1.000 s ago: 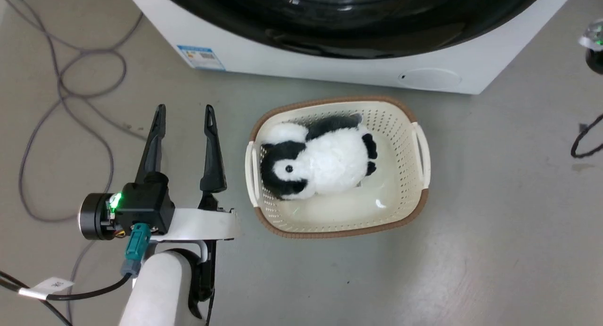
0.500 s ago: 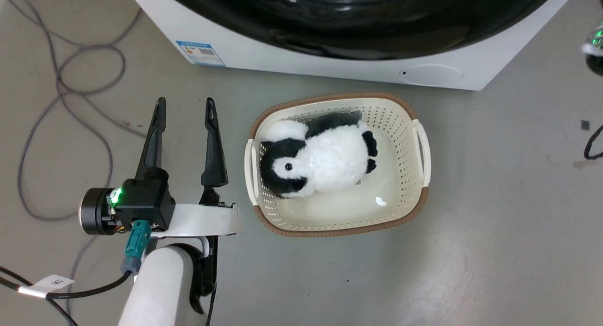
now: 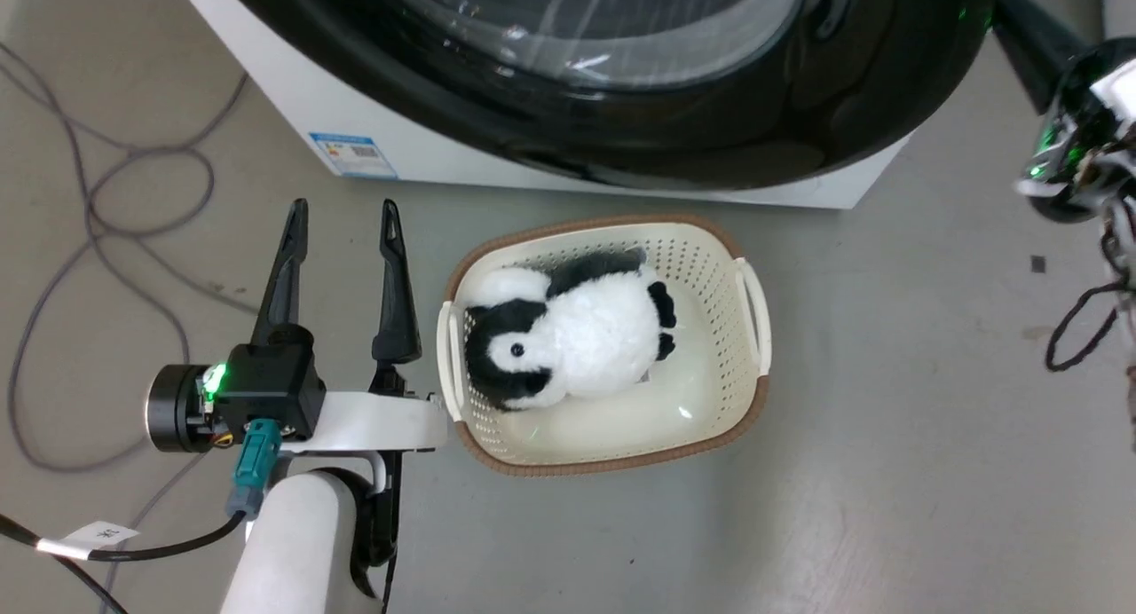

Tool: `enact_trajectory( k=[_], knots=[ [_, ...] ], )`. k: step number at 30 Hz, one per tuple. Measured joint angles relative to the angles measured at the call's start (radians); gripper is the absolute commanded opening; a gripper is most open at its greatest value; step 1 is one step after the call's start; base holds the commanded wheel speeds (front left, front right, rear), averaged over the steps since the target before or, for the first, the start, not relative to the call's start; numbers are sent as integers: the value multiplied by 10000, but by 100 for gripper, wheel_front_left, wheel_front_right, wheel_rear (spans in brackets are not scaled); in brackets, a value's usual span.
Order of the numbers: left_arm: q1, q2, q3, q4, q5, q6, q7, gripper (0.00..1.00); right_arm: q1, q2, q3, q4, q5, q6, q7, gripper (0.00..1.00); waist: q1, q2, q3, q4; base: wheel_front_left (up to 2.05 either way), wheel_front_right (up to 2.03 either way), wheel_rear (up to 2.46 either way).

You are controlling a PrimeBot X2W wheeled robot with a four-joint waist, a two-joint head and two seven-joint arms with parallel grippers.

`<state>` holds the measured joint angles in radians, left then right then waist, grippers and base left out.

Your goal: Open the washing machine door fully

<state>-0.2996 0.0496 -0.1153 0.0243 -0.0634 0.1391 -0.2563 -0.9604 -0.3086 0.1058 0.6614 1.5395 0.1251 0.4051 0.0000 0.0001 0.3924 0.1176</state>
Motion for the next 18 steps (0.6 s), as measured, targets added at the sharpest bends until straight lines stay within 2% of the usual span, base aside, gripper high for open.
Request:
enact_trajectory(
  k=[14,18],
  knots=[
    [333,-2,184,230,92,-196,0,100,1356,385,255,-871,171,-2,167,0,0,0,-786,-311,0,0,0],
    [556,-2,263,305,142,-278,0,100,1667,675,268,-1057,171,0,-127,0,-1,0,-1113,-374,0,0,0]
  ],
)
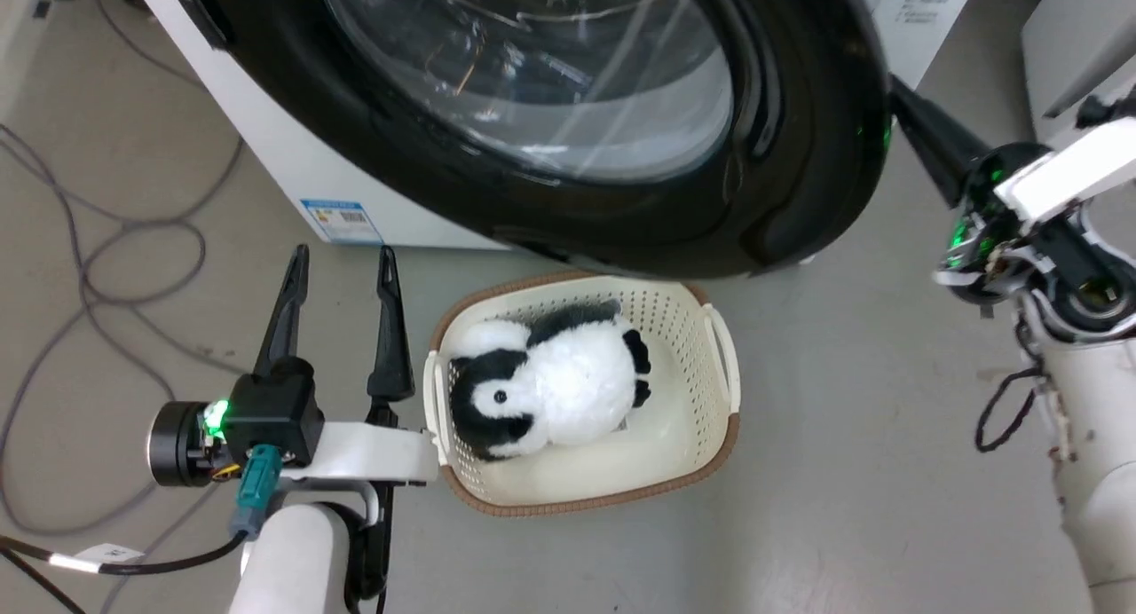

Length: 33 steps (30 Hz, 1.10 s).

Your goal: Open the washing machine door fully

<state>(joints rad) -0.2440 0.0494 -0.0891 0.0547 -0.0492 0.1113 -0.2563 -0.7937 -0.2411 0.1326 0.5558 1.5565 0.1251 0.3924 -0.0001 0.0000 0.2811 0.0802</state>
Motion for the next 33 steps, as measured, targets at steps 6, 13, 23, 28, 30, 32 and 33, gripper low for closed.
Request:
enact_trajectory(
  k=[6,13,23,28,30,32,33],
  knots=[
    [117,0,0,50,36,-86,0,100,298,303,27,-61,48,0,-81,0,0,0,-421,15,0,0,0],
    [449,0,73,86,71,-90,0,100,1184,608,299,-656,186,2,213,0,-1,0,-939,130,0,0,0],
    [976,0,167,140,113,-94,0,100,3059,803,784,-2176,345,4,867,0,-1,0,-1531,217,0,0,0],
    [1149,0,169,201,121,-105,0,100,4003,997,1114,-2784,284,4,978,0,-1,0,-1794,255,0,0,0],
    [1223,0,167,209,121,-105,0,100,4260,1080,1287,-2995,244,4,1001,0,-1,0,-1871,278,0,0,0],
    [1243,0,169,226,123,-128,0,100,4472,1166,1444,-3179,224,4,1049,0,-1,0,-1929,301,0,0,0],
    [1247,0,163,232,123,-151,0,100,4571,1198,1524,-3267,215,4,1074,0,0,0,-1955,314,0,0,0]
  ],
)
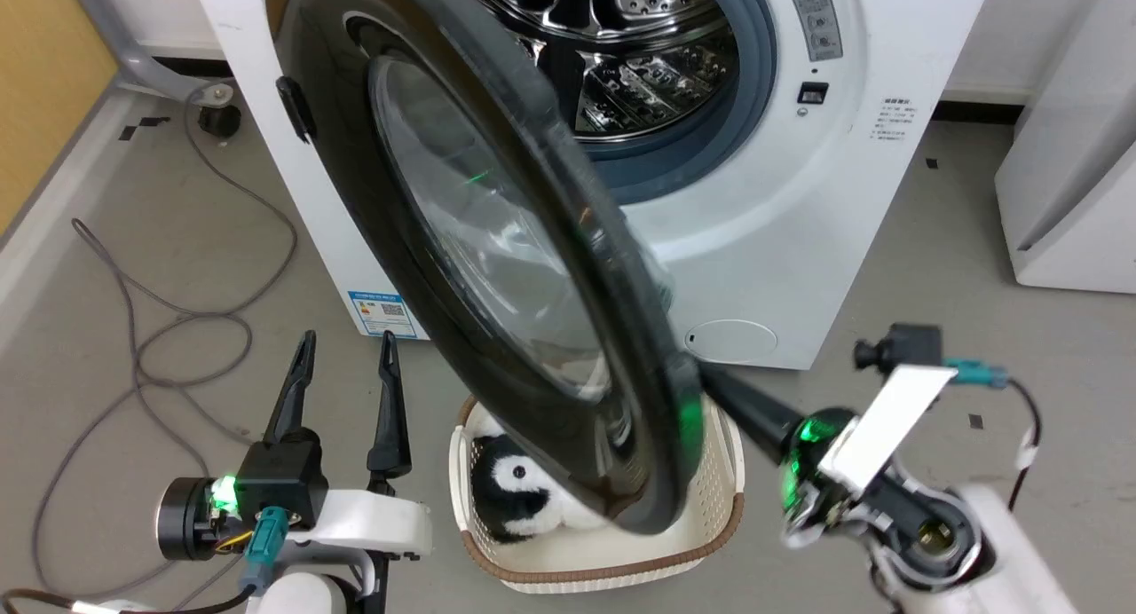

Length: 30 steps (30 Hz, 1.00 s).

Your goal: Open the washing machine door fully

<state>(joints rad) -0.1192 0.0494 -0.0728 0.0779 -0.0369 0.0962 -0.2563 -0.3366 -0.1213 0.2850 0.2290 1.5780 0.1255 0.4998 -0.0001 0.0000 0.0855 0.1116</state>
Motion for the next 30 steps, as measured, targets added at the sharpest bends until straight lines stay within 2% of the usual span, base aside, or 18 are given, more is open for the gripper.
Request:
enact_trajectory(
  k=[11,22,26,30],
  knots=[
    [233,0,-38,151,0,-27,0,100,901,405,972,-711,-17,0,105,0,0,0,-300,117,0,0,0],
    [482,0,25,251,-2,-23,0,100,1743,516,1570,-1005,-56,-2,75,0,0,0,-627,-3,0,0,0],
    [567,0,73,282,-2,-25,0,100,1758,493,1266,-1342,-408,-2,-570,0,0,1,-709,-125,0,0,0],
    [572,0,113,286,-8,-25,0,100,1732,221,848,-1918,-1361,0,-2015,0,0,0,-765,-214,0,0,0]
  ],
)
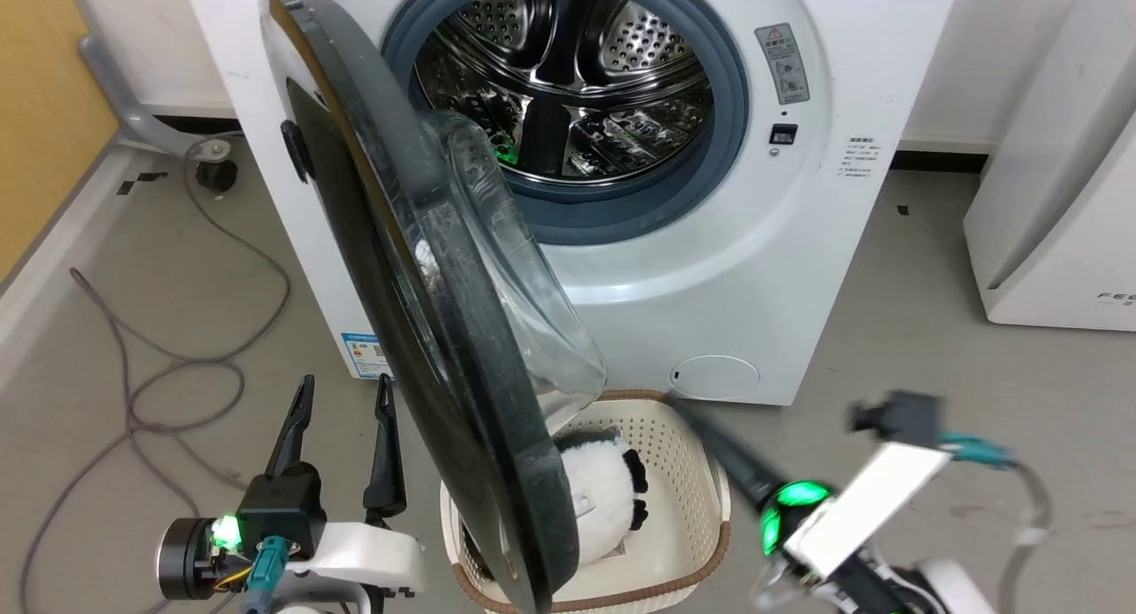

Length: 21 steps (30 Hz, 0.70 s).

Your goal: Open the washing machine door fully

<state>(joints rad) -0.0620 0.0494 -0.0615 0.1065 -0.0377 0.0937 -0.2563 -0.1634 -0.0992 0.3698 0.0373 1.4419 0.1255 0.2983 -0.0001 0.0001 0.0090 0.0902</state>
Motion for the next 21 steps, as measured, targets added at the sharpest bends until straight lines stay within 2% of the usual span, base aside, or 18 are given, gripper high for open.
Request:
enact_trajectory(
  k=[4,9,12,15,17,21],
  knots=[
    [8,0,13,-2,-8,0,0,100,-19,-437,-173,-228,-1578,0,-2194,0,0,0,-44,-67,0,0,0],
    [46,0,48,-4,-13,2,0,100,-158,-1323,-205,173,-4190,0,-5160,0,0,0,-118,-148,0,0,0],
    [93,0,104,-6,-25,4,0,100,-166,-1396,-825,506,-5965,0,-5542,0,1,0,-156,-212,0,0,0],
    [165,0,136,-29,-38,13,0,100,-140,-941,-2366,-29,-8498,0,-5557,0,0,0,-149,-276,0,0,0],
    [182,0,138,-35,-38,13,0,100,-39,-694,-2966,-510,-10508,2,-5557,0,1,0,-135,-299,0,0,0],
    [189,-2,174,-48,-38,13,0,100,495,105,-3730,-932,-12387,38,-5557,0,1,0,-139,-339,0,0,0]
  ],
)
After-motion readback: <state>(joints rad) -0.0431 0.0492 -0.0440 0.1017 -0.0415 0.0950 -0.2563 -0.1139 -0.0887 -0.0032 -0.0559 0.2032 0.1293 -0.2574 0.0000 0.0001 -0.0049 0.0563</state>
